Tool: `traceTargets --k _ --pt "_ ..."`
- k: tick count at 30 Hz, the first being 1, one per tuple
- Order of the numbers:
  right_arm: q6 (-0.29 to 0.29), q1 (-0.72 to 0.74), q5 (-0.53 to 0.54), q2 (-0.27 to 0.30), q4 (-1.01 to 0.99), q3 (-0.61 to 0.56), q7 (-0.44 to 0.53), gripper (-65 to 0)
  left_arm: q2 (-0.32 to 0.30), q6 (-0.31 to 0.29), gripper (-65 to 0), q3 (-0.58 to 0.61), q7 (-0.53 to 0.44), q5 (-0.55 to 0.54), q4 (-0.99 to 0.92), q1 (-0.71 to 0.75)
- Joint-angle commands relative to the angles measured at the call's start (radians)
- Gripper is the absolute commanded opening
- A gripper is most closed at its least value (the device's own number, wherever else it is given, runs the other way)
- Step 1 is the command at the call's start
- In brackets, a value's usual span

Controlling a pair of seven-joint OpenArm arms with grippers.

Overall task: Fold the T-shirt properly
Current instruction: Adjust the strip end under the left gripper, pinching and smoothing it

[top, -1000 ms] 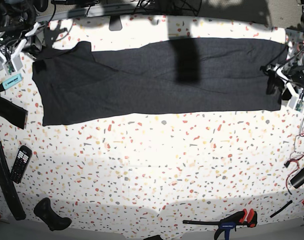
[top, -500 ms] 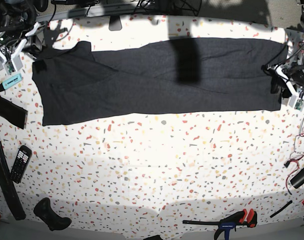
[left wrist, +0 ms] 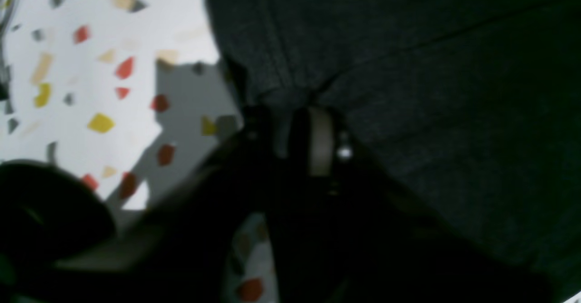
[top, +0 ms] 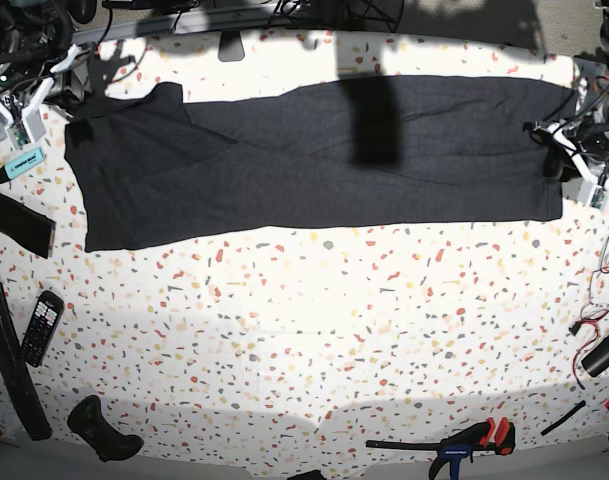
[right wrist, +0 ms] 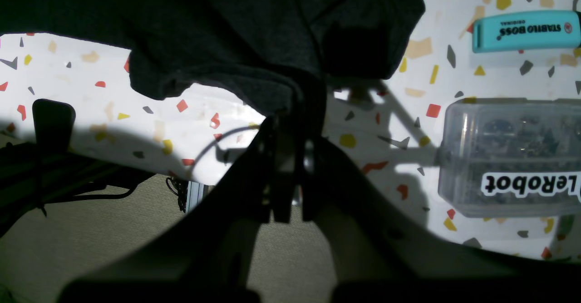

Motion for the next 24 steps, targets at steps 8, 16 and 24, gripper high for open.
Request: traceTargets --k 8,16,24 --pt "0.004 -0.003 0.012 0.016 0.01 0.009 0.012 -65.0 -0.02 0.004 -61.1 -0.006 -0.008 -0.058 0.128 -0.011" --pt "0.004 -0.003 0.012 0.016 0.011 0.009 0.008 -65.0 -0.02 0.004 -60.9 -0.006 0.008 -0.058 0.137 -0.01" --pt "0.004 -0.003 0.012 0.016 0.011 0.009 0.008 -65.0 -0.02 0.003 -43.0 -0.006 0.008 -0.058 0.137 -0.008"
